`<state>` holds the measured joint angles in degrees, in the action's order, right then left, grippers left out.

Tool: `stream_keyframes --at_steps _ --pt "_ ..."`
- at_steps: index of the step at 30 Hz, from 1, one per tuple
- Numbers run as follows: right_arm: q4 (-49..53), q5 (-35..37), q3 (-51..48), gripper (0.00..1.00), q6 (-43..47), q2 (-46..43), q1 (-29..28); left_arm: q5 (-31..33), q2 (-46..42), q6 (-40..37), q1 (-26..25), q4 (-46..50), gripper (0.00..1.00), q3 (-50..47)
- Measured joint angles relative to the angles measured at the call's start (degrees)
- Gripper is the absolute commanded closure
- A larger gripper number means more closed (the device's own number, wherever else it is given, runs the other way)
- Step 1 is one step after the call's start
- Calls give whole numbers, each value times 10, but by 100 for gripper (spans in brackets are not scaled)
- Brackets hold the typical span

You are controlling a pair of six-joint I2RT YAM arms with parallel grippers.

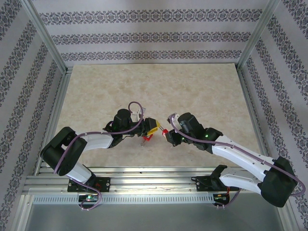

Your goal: Unlock with the key

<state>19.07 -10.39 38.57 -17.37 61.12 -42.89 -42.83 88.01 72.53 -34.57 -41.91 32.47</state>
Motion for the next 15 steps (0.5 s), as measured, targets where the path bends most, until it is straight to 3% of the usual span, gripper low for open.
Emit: stream_keyframes --at_steps 4,8,15 --pt "-2 -41 0 100 -12 -16 11 16 -7 -21 0 5 37 -3" --pt "-27 -101 -5 100 -46 -44 42 37 -10 -30 0 -17 34 -15" --pt "-57 -187 -5 100 -111 -56 68 66 -3 -24 0 -145 25 -19"
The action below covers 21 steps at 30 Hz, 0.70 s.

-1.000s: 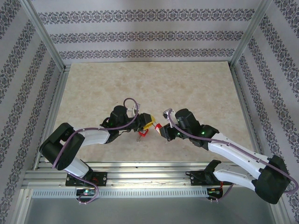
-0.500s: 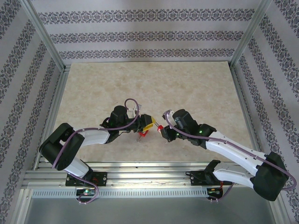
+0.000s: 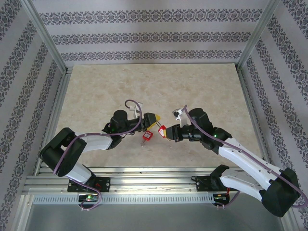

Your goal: Unlock with the key

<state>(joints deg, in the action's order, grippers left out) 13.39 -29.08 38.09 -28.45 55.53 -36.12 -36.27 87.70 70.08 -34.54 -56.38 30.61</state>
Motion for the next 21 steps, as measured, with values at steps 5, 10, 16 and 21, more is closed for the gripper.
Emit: stream_keyframes --at_steps 5,10,16,21 --pt "-17 -35 0 100 -36 1 5 8 15 22 0 -94 25 0" --pt "-38 -56 0 100 -63 1 18 8 28 39 0 -154 26 -19" --pt "-70 -79 -1 100 -94 8 26 8 59 61 -4 -190 27 -37" --pt "-104 -99 -4 100 -125 19 30 7 58 65 -15 -201 26 -37"
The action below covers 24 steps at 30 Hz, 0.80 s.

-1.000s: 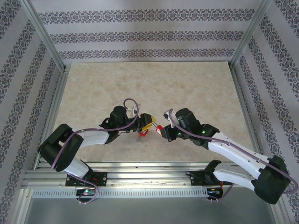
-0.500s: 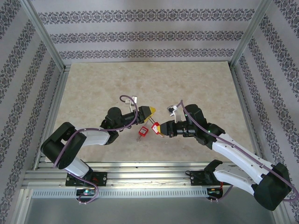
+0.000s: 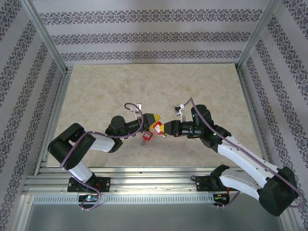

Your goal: Unlock with the key

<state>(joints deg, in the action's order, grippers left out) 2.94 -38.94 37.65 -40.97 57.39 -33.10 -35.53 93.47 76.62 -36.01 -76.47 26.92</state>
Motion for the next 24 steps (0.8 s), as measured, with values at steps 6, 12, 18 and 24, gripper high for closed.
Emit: stream_keyframes --at_steps 6,12,18,24 --pt "-20 -12 -4 100 -27 14 0 2 -28 0 0 -2 28 0" --pt "-41 -26 -4 100 -41 16 13 18 -52 3 0 -2 39 -1" --pt "-35 -27 -3 100 -43 25 25 20 -63 4 0 -2 42 -13" --pt "-19 -29 3 100 -36 33 25 20 -64 6 0 7 48 -20"
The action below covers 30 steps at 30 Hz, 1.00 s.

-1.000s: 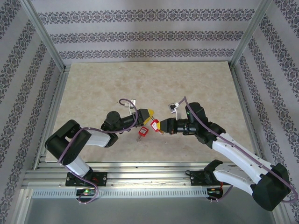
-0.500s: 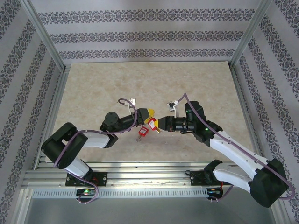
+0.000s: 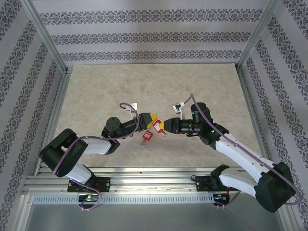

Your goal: Unlock with the key

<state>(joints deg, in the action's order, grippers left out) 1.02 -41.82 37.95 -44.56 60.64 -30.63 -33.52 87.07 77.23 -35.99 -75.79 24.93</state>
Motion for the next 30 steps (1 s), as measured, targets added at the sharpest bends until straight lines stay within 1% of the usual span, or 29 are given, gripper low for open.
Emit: stream_keyframes --at_steps 4,7,11,15,19,28,30 --pt "55 26 33 100 33 7 -17 0 0 1 0 20 57 0" --pt "99 62 61 100 64 17 -39 -3 -11 -4 0 63 65 2" --pt "134 95 76 100 102 24 -57 -5 -45 -22 1 158 71 9" --pt "142 101 77 100 127 27 -66 -5 -88 -47 5 250 78 24" --pt "158 124 80 100 143 34 -72 -7 -111 -73 8 311 83 37" --pt "186 183 84 100 174 37 -104 -17 -111 -83 9 382 89 56" --pt "198 209 91 100 184 37 -119 -20 -111 -83 9 399 90 64"
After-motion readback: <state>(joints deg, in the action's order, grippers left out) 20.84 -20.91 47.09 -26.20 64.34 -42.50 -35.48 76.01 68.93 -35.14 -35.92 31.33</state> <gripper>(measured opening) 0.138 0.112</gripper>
